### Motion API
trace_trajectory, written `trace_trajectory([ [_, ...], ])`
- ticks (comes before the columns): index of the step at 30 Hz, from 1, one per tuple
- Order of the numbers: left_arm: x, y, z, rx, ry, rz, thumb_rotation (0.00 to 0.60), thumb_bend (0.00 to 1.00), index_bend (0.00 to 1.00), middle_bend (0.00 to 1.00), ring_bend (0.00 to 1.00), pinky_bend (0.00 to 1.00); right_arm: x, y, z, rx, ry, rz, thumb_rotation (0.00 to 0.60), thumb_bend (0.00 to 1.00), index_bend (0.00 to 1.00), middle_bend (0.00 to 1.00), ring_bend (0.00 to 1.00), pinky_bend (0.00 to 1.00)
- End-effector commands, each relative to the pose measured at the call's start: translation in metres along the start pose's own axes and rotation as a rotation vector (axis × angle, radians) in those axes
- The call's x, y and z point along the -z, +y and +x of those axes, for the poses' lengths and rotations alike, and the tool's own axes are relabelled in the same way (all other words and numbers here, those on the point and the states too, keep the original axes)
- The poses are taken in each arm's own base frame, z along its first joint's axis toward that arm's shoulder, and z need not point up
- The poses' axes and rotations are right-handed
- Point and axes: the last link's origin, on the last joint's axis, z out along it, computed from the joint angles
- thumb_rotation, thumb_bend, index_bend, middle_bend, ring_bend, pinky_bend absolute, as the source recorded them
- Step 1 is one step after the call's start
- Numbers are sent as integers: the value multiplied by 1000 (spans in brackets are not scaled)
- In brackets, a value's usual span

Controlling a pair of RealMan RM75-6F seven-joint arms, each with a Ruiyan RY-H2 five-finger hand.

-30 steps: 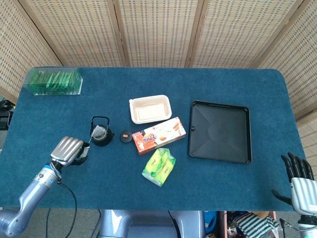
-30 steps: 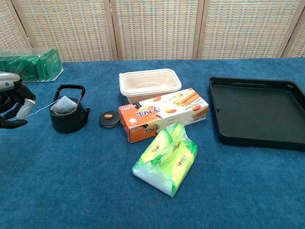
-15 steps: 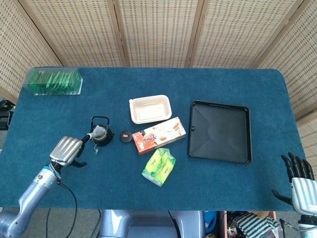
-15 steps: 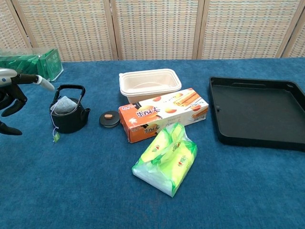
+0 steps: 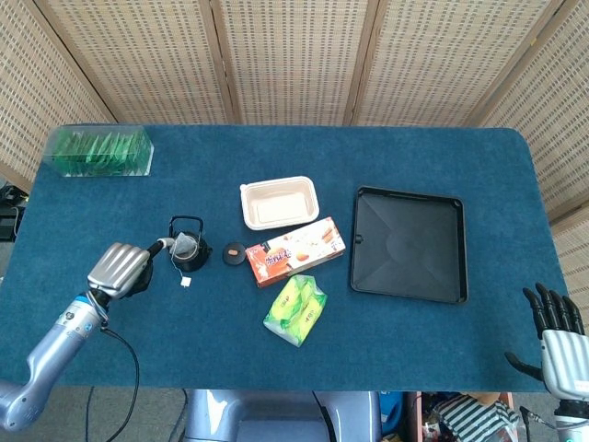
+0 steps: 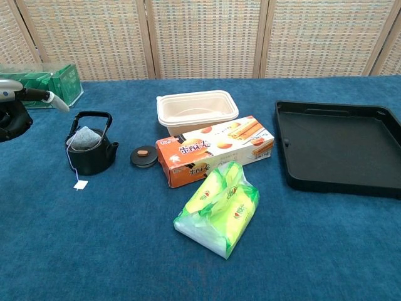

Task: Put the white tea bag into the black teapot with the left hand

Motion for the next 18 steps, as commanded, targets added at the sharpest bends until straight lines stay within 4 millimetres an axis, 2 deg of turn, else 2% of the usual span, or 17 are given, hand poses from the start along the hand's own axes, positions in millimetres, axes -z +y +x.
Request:
trace_trajectory([
  [1, -7, -2, 5, -25, -39, 12, 600, 1000, 151, 783, 744, 726, 0, 0, 0, -1, 1, -2, 600, 16, 96, 111, 0, 91],
  [8, -21, -7, 6, -32, -68, 45, 600, 1000, 151, 788, 748, 726, 0, 0, 0, -1, -4, -4, 600, 16, 97, 112, 0, 91],
  [11, -34, -12, 4, -36, -112, 67, 600, 1000, 151, 788, 748, 726, -1, 0, -1, -1, -9, -7, 600, 16, 96, 112, 0, 90],
  [18, -46, -11, 0, -40, -159, 74, 600, 1000, 151, 788, 748, 726, -1, 0, -1, 2, -13, -9, 600, 16, 96, 112, 0, 91],
])
